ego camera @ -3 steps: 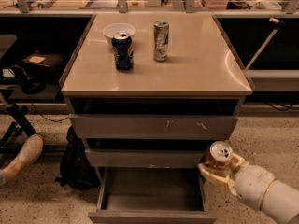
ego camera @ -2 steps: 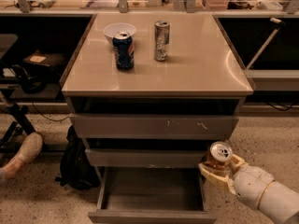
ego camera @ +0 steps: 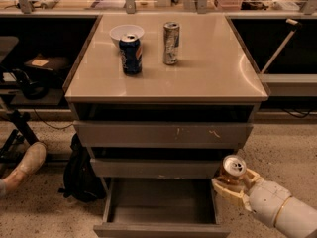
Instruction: Place orange can into bottom drawer
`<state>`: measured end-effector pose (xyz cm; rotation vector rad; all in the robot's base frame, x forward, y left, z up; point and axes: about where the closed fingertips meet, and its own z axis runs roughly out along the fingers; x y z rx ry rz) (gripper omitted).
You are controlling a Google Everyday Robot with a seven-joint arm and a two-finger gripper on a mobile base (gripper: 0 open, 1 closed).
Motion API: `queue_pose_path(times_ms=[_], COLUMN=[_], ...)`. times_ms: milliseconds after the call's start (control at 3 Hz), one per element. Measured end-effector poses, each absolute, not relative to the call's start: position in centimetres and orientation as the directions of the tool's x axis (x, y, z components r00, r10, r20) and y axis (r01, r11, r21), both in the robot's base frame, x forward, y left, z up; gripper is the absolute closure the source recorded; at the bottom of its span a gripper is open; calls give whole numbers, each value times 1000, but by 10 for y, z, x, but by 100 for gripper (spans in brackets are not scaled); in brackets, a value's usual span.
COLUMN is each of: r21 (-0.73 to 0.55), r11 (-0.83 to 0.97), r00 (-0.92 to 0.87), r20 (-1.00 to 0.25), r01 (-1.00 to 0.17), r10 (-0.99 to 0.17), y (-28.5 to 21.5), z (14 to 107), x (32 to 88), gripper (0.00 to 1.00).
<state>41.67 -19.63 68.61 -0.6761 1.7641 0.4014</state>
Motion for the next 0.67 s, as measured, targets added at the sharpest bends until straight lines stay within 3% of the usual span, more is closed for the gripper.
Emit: queue_pose_path(times_ms=[667], r21=[-159], r11=[739], r00=[-89], r20=[-954], r01=[-655], r10=[-285], y=[-122], z=[584], x=[421], gripper=[100])
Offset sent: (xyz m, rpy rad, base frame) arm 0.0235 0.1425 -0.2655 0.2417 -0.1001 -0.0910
